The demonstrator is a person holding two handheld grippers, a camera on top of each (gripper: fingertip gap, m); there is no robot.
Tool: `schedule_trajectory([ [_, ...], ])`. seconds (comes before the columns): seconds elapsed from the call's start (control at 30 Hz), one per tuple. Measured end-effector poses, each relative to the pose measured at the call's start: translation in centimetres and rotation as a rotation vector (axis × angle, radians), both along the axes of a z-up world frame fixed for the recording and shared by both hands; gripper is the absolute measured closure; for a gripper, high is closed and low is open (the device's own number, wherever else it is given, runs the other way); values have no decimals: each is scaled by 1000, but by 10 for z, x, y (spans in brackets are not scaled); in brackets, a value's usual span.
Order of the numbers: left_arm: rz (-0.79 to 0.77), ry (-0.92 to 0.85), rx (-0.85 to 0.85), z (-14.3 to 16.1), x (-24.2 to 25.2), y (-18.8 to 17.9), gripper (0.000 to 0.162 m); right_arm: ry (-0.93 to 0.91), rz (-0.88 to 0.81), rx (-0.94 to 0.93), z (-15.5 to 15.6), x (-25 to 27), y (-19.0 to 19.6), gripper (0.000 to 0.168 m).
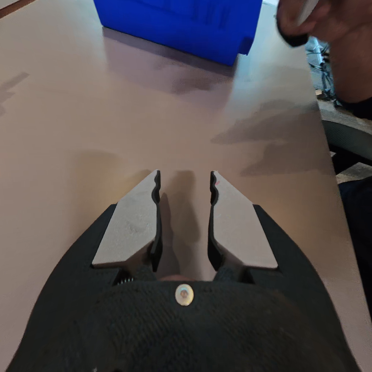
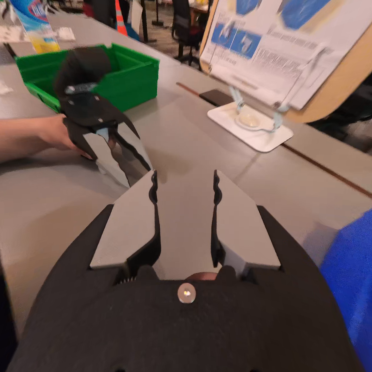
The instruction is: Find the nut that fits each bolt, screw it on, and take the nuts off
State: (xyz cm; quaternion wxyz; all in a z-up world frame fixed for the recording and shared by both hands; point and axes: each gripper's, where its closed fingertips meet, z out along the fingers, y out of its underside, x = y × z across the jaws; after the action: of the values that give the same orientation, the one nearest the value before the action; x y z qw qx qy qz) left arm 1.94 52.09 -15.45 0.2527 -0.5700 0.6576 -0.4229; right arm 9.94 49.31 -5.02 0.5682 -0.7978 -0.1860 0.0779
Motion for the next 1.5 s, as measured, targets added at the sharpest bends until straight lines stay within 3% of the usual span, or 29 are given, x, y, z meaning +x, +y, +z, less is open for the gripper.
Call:
schedule_trajectory([
  [0.17,6,66,56,-13,-1,1,114,-66,2,18,-60,-6,43,115],
  [0.3,-37,130,146,-26,-2,-6,114,24,54,52,-60,-14,41,114],
  [0.43,-61,149,197,-31,-3,-10,117,-14,42,-26,-80,-8,40,109],
  [0.8,-79,151,155,-30,-4,-12,113,-64,37,-48,-86,-8,43,109],
  [1.1,9,157,176,-31,-6,-8,109,-8,-7,-44,-82,2,43,109],
  [1.2,13,159,172,-32,-10,-17,98,-5,-4,-44,-82,0,41,111],
  [1.3,-32,170,185,-35,-19,-36,68,0,11,-50,-83,-5,38,115],
  [1.4,48,181,181,-35,-24,-37,64,-9,27,-52,-84,-9,36,115],
  [1.47,71,183,181,-34,-33,-42,68,-24,38,-53,-85,-12,35,114],
  [1.5,73,182,172,-33,-40,-45,78,-35,40,-52,-85,-13,35,114],
])
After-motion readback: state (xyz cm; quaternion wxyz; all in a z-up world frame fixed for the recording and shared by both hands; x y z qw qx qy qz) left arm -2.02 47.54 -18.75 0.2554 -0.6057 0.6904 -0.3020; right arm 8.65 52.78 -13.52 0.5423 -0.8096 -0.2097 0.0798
